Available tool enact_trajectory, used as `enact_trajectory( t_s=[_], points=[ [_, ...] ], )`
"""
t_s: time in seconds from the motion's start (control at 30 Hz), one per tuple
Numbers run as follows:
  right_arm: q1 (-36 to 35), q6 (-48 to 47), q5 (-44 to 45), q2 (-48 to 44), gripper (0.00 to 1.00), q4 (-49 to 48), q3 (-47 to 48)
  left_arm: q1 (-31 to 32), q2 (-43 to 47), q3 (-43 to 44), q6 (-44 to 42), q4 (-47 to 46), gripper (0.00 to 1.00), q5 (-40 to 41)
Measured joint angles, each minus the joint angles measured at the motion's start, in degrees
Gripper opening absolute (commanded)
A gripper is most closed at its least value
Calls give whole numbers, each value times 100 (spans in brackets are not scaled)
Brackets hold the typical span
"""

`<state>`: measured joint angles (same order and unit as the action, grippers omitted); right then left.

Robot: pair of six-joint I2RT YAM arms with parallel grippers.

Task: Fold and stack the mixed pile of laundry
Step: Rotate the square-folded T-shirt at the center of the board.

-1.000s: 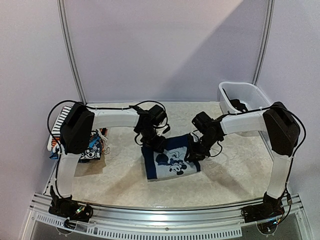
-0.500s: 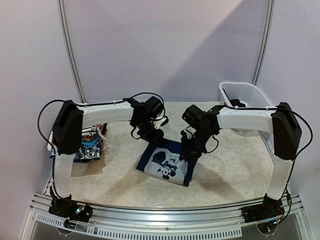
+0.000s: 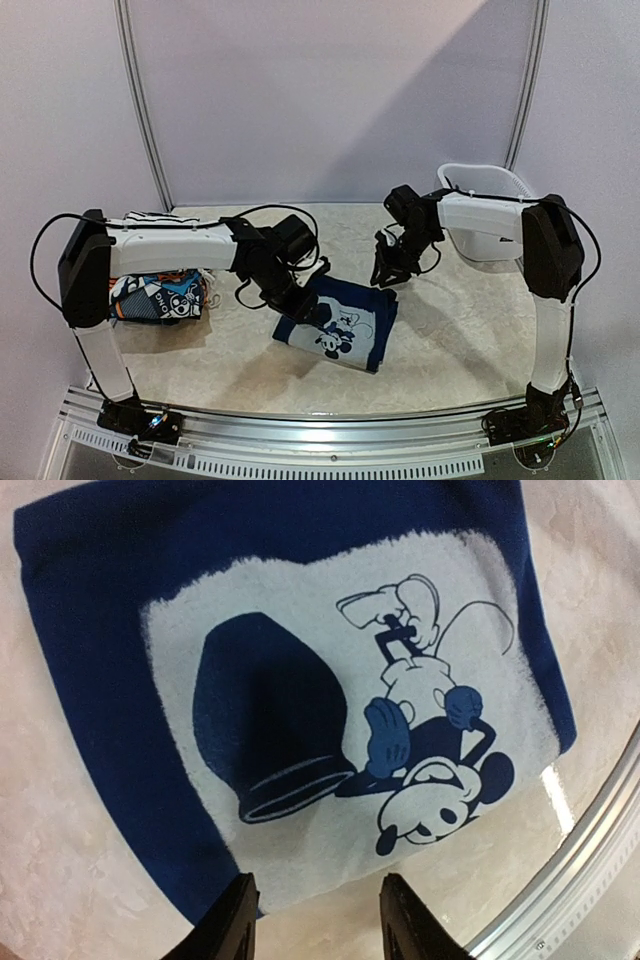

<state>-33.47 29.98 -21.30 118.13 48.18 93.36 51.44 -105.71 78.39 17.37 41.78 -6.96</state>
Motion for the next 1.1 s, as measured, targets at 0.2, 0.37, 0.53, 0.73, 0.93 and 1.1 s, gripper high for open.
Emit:
enact_trajectory(
  t_s=[0.2,0.37,0.53,0.73,0.93,1.1],
  points=[
    [83,-361,-269,70,21,-109,-483,52,-146,-87,188,-269,40,-81],
    [415,-450,-463,52,21,-420,-1121,52,-367,-111,225,-339,39,-24],
    [680,-516,-627,-146,20,-638,-1488,52,-575,-131,212,-339,38,15],
    [730,-540,-833,-203,20,-953,-1733,37,-905,-48,-79,-289,38,212],
    [708,-275,-944,-632,21,-1231,-2417,-146,-1178,348,-645,-35,38,505],
    [289,81,-1012,-1080,21,-1226,-3008,-474,-1539,933,-1196,144,39,813]
  ],
)
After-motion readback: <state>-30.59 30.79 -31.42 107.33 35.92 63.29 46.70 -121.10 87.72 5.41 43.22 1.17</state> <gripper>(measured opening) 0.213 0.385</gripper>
